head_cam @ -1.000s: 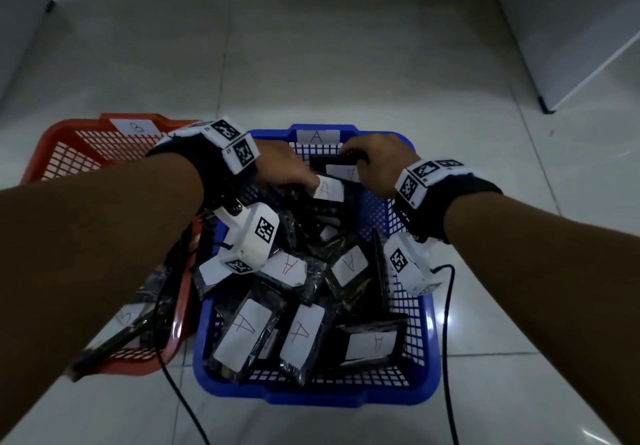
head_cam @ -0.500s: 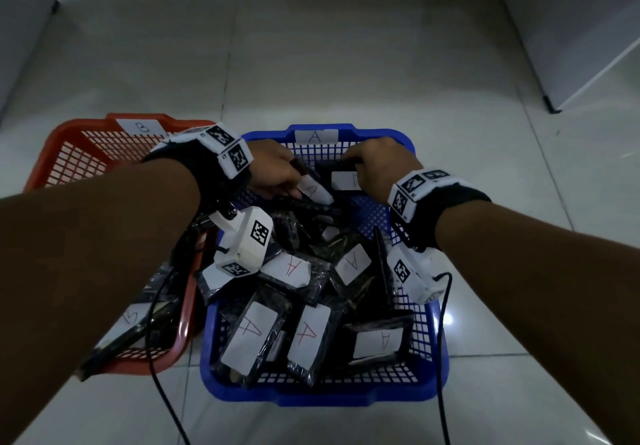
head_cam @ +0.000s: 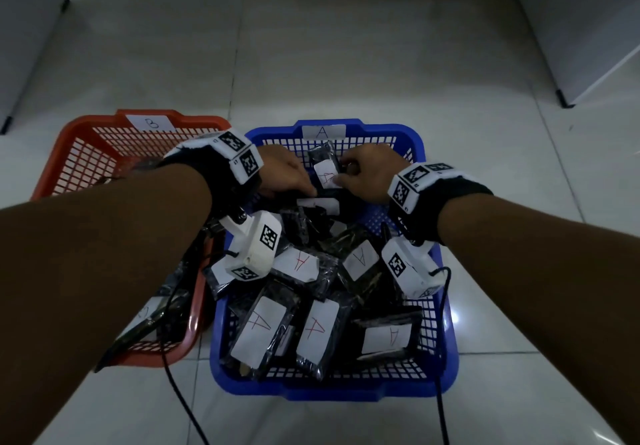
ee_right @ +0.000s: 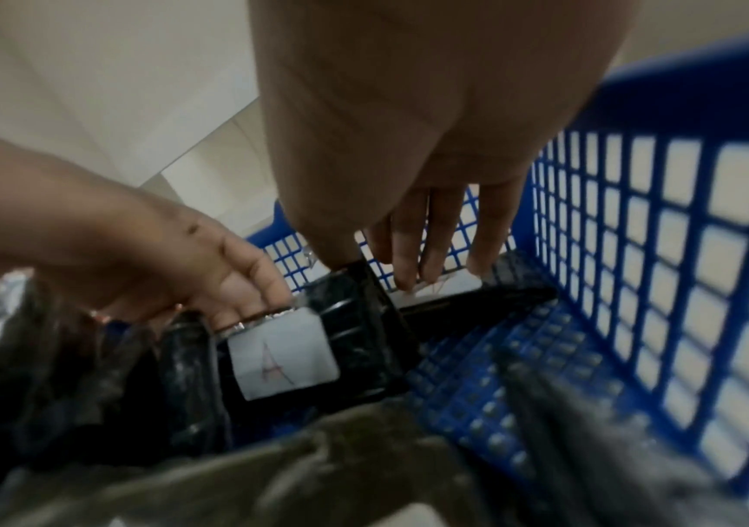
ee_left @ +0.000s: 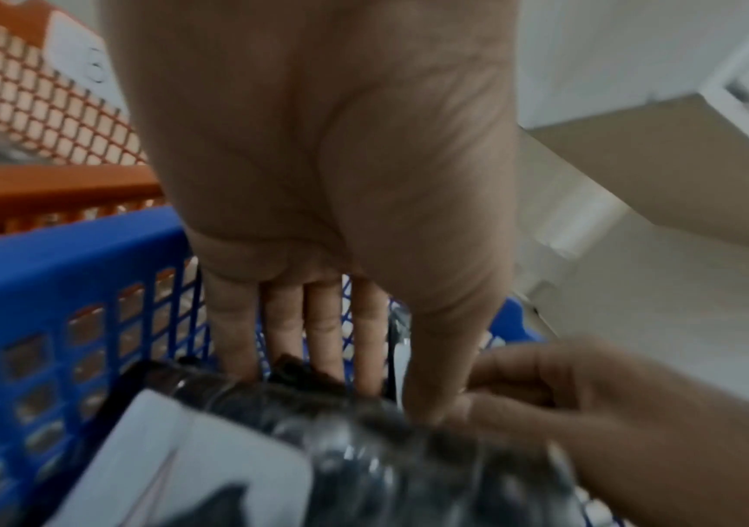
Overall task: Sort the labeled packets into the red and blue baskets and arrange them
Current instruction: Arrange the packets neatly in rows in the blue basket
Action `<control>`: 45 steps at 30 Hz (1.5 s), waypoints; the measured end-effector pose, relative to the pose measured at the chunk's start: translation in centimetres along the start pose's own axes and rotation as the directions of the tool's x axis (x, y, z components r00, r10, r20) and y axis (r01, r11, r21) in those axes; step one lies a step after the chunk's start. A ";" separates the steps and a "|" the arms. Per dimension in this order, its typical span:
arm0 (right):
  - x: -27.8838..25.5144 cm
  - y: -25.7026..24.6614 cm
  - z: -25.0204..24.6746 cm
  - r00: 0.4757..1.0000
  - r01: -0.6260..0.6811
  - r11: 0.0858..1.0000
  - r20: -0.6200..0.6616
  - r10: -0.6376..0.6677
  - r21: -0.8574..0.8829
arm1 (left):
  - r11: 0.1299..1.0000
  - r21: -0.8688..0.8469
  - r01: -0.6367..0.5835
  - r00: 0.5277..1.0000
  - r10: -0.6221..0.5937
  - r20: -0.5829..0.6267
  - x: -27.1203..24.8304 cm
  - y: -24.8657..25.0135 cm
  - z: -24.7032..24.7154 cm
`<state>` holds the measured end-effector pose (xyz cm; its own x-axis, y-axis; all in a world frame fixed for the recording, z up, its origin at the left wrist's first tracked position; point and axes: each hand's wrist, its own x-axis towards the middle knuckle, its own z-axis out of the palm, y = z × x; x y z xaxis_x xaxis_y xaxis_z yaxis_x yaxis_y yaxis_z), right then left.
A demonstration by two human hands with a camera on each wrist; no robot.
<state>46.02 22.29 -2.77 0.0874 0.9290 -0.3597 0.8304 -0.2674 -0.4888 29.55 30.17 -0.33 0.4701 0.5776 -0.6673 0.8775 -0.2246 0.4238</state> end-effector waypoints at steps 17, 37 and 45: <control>-0.4 1.0 -1.2 0.993 0.070 0.937 -0.069 -0.099 -0.342 | 0.876 0.482 0.029 0.987 0.051 -0.152 2.6 -0.6 0.2; -0.2 1.2 -0.8 0.997 0.066 0.919 -0.016 -0.078 -0.388 | 0.835 0.548 -0.045 0.962 0.185 -0.203 2.4 -0.9 -0.2; -0.4 1.0 -1.7 0.995 0.055 0.997 -0.079 -0.060 -0.060 | 0.843 0.530 -0.092 0.970 0.197 -0.145 2.2 -1.4 0.3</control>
<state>47.79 22.11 -1.75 0.0806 0.9607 -0.2658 0.8653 -0.1998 -0.4598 29.34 31.49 -2.57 0.6150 0.6298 -0.4744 0.7468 -0.6583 0.0943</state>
